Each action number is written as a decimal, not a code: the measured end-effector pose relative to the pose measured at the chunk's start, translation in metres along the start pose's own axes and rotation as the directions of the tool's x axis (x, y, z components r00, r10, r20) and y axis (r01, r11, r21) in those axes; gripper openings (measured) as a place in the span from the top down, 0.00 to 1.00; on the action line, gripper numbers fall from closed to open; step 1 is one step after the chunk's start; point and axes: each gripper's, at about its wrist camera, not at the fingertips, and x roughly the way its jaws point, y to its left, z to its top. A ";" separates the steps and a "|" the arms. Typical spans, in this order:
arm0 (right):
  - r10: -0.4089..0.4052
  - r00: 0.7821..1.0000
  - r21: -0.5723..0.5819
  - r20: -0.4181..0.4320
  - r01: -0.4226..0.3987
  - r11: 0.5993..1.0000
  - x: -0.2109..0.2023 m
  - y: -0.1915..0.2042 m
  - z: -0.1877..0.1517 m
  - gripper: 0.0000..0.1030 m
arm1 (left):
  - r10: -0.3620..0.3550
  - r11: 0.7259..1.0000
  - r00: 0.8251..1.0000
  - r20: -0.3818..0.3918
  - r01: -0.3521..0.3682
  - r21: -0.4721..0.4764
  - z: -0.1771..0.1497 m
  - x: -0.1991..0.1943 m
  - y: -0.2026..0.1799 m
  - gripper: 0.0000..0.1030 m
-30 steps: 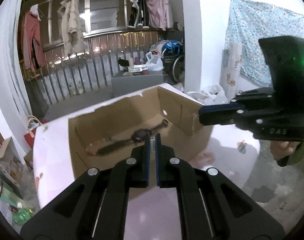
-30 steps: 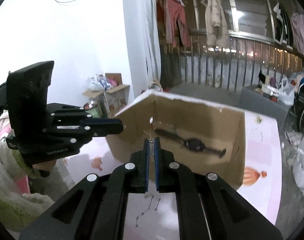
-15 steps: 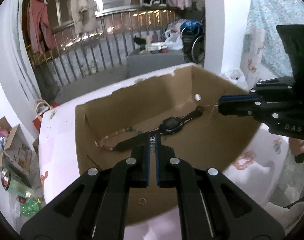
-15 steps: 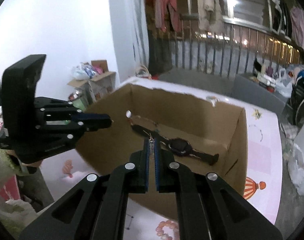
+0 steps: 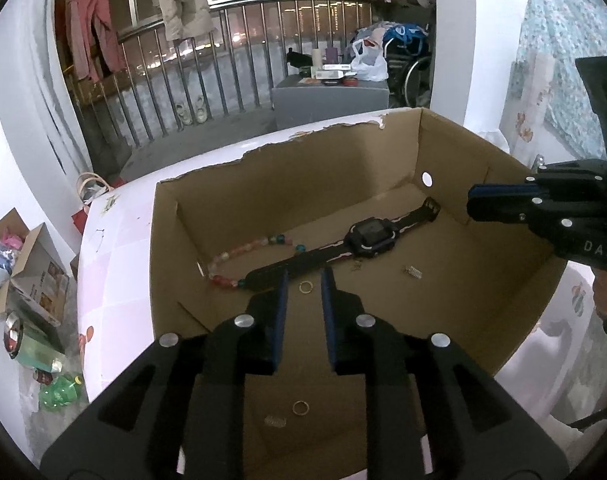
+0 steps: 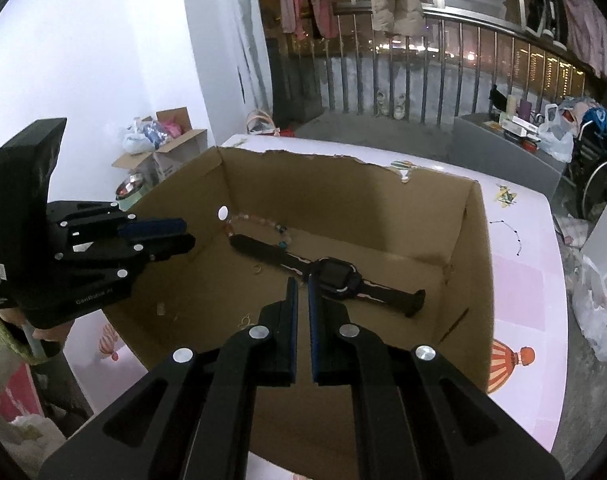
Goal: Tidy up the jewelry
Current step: 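Open both tools over the box to drop the star necklace, then withdraw both tools from the box toward the pink bead bracelet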
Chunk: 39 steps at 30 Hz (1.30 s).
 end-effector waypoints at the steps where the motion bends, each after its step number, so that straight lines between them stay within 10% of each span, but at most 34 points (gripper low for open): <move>1: -0.003 1.000 0.004 0.000 0.003 1.000 -0.001 -0.001 -0.001 0.91 | 0.002 1.000 1.000 0.003 -0.002 -0.001 -0.001 0.000 0.000 0.81; 15: 0.004 0.999 0.033 0.044 -0.006 0.999 -0.024 0.001 -0.015 0.65 | 0.007 1.000 0.997 0.080 -0.005 -0.022 -0.005 -0.030 0.001 0.71; 39: 0.070 0.991 0.023 0.113 -0.073 0.997 -0.089 0.023 -0.066 0.62 | -0.047 0.996 0.983 0.176 0.060 -0.069 -0.058 -0.111 0.005 0.41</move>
